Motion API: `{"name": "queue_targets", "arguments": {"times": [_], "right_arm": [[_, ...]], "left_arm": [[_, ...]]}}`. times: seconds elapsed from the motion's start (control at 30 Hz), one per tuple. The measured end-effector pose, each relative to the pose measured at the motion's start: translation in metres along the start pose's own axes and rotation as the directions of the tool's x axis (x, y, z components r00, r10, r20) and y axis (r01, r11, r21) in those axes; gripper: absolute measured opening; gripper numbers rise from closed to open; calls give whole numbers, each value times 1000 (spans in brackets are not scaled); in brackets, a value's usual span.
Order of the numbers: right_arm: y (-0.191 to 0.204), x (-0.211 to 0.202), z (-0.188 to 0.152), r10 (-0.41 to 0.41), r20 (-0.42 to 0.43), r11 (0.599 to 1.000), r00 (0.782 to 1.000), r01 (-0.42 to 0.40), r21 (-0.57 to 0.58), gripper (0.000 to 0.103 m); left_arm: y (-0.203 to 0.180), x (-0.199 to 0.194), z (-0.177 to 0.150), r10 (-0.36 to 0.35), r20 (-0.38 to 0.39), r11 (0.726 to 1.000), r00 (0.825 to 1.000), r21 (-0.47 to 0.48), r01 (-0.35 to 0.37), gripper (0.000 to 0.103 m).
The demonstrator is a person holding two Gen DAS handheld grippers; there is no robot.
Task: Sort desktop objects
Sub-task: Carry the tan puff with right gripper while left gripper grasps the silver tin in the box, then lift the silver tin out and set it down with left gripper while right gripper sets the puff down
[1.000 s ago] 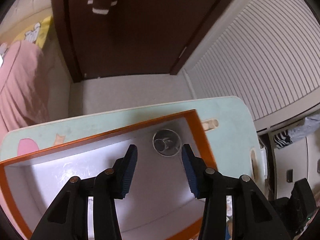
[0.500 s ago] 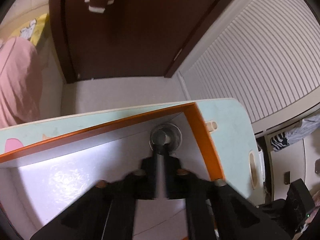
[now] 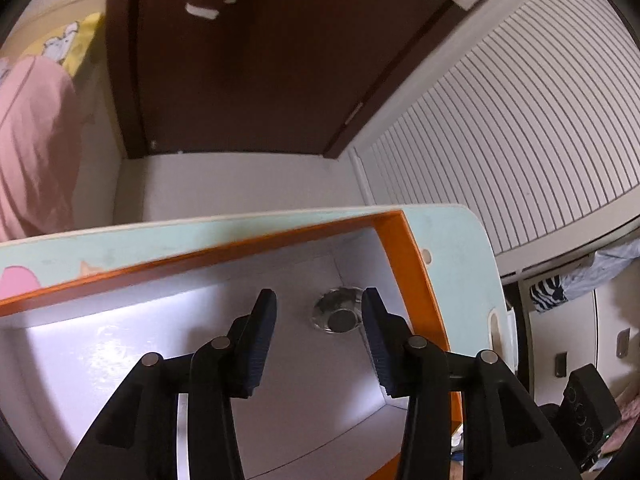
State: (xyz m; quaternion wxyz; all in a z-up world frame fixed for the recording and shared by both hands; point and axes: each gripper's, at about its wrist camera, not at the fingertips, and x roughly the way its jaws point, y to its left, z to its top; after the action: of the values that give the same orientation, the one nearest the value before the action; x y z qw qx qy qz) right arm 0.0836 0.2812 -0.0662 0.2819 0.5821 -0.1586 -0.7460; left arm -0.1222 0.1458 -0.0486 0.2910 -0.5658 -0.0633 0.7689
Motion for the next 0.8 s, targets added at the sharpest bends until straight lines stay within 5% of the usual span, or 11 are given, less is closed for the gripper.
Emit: {"name": "queue_targets", "arguments": {"times": [0.27,0.33,0.8], "right_arm": [[-6,-1,-1,7,-2,1000,1000,-7,13,46],[-5,-1,-1,6,-1,1000,1000,-6,11,47],[0,-1,-2,-19,-2,1000,1000,20,6,47]], "left_arm": [[-8,4,1,7,-20,999,1000,42,-6,35],[-6,-1,1,1,-1,999,1000,39,-1,16],[0,-92,-30,-70,141,997,988,45,64,16]]}}
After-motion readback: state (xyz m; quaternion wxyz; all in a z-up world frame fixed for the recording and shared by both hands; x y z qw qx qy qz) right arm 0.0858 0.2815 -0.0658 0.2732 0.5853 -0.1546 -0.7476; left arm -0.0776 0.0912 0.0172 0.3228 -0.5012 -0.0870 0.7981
